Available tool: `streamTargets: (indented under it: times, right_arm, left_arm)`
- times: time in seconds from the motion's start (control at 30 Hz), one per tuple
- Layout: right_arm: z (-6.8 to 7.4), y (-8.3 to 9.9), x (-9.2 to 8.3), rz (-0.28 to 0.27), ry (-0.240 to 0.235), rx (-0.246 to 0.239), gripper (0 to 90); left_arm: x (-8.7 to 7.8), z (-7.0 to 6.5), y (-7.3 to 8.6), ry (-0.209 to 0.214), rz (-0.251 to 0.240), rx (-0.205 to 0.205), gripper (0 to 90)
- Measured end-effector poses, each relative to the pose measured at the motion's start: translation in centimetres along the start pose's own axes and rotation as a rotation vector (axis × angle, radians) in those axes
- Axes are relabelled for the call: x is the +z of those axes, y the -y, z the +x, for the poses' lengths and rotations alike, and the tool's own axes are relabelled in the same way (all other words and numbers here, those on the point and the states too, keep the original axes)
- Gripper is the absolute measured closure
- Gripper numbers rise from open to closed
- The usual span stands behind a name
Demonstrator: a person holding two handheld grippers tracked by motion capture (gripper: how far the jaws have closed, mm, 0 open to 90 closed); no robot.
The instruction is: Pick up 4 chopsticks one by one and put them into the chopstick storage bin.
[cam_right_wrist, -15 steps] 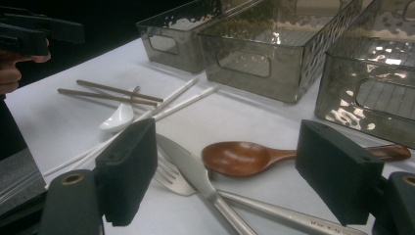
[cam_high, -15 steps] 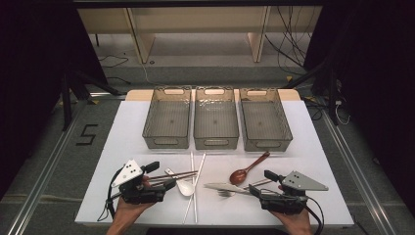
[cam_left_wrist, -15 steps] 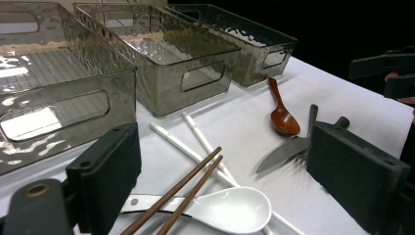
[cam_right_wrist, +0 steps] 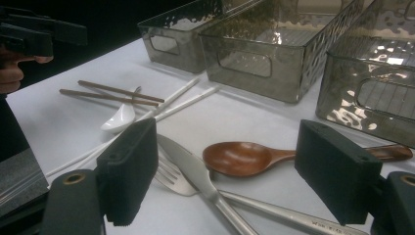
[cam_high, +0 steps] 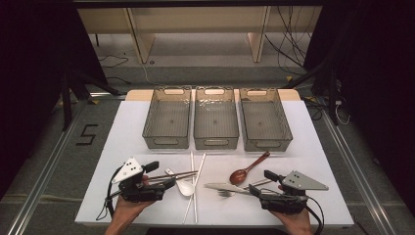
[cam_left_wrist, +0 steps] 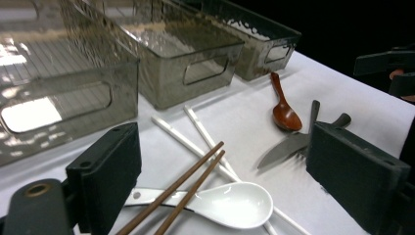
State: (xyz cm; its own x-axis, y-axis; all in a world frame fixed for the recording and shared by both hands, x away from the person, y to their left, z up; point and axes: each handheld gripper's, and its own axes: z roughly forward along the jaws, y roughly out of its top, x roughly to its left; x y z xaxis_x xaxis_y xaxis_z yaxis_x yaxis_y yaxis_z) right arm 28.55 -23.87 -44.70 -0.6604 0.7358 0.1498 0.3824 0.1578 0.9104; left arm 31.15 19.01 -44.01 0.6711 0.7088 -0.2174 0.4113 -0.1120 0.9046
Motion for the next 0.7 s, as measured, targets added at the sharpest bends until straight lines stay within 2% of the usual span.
streamTargets:
  times: [0.07, 0.17, 0.4, 0.5, 0.57, 0.7]
  right_arm:
    - [0.0, 0.0, 0.0, 0.001, -0.001, 0.003, 25.1]
    - [0.0, 0.0, 0.0, 0.005, -0.003, 0.001, 25.4]
    - [0.1, 0.0, 0.2, 0.018, -0.010, -0.004, 25.6]
    - [0.1, 0.0, 0.3, 0.019, -0.011, -0.004, 25.7]
    - [0.1, 0.0, 0.3, 0.020, -0.011, -0.005, 25.7]
    - [0.1, 0.0, 0.3, 0.023, -0.015, -0.006, 25.7]
  left_arm:
    - [0.0, 0.1, -0.3, -0.002, 0.021, 0.008, 12.7]
    - [0.0, 0.2, -1.2, -0.008, 0.067, 0.045, 12.9]
    - [0.2, 0.8, -2.8, -0.044, 0.229, 0.142, 14.6]
    - [0.4, 1.3, -3.2, -0.050, 0.283, 0.149, 14.8]
    - [0.5, 1.6, -3.5, -0.070, 0.319, 0.167, 15.1]
    - [0.8, 2.3, -4.0, -0.081, 0.365, 0.182, 15.8]
